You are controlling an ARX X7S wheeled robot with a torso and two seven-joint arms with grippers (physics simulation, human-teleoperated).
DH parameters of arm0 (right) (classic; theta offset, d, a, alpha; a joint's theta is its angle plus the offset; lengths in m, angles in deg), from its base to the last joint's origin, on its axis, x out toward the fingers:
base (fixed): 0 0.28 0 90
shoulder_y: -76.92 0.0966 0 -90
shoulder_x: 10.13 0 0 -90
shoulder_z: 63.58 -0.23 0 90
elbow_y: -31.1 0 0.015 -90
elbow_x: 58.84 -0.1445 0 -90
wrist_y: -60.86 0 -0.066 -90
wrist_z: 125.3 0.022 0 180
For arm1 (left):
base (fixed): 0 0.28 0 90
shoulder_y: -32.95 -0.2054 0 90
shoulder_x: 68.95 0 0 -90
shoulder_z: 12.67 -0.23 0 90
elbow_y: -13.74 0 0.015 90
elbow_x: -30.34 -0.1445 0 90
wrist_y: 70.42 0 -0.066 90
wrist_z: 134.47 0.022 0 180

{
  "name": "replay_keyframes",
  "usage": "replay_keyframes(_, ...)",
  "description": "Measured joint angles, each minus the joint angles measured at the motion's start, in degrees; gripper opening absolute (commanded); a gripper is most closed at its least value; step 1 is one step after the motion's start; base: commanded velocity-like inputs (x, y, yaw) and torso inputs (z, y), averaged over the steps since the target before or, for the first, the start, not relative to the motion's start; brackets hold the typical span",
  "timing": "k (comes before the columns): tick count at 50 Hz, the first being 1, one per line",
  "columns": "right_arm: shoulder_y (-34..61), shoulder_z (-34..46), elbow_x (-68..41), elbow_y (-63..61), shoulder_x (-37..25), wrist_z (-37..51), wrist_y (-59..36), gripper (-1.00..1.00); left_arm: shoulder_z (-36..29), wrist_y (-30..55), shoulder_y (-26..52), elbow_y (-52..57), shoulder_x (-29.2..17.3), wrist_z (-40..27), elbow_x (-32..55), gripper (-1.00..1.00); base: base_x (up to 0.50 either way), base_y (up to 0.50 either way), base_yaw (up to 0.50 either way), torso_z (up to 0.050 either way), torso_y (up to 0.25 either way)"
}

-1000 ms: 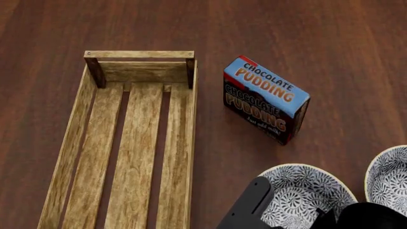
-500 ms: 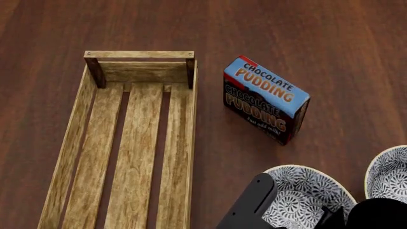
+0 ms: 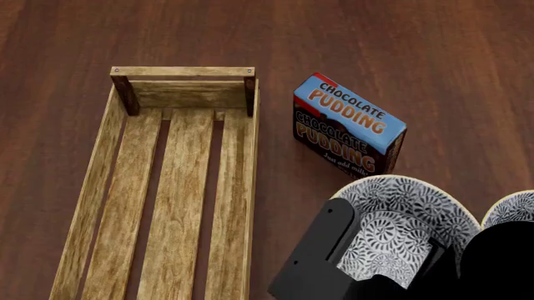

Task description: Stack the left bowl on the right bowl and place them in the tray.

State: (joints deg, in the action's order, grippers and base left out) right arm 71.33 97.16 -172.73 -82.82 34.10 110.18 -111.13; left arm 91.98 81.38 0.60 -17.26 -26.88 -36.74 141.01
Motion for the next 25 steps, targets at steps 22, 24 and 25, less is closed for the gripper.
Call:
replay_keyframes(22,13.4,3.6,-10.0,0.2,-0.8,6.5,-1.6,-1.0,1.4,1.6,-0.5,-0.3,1.5,0.8,-0.6,1.0,0.0,0.0,0.0,0.0,0.0)
replay_keyframes(24,14.5,3.8,-10.5,0.3,-1.1,6.8,-1.8,-1.0,1.4,1.7,-0.4,-0.3,1.6,0.8,-0.6,1.0,0.0,0.0,0.0,0.0,0.0)
replay_keyframes(25,15.0,4.0,-10.8,0.4,-1.3,6.9,-1.9,-1.0,1.4,1.7,-0.4,-0.3,1.6,0.8,-0.5,1.0,0.0,0.0,0.0,0.0,0.0)
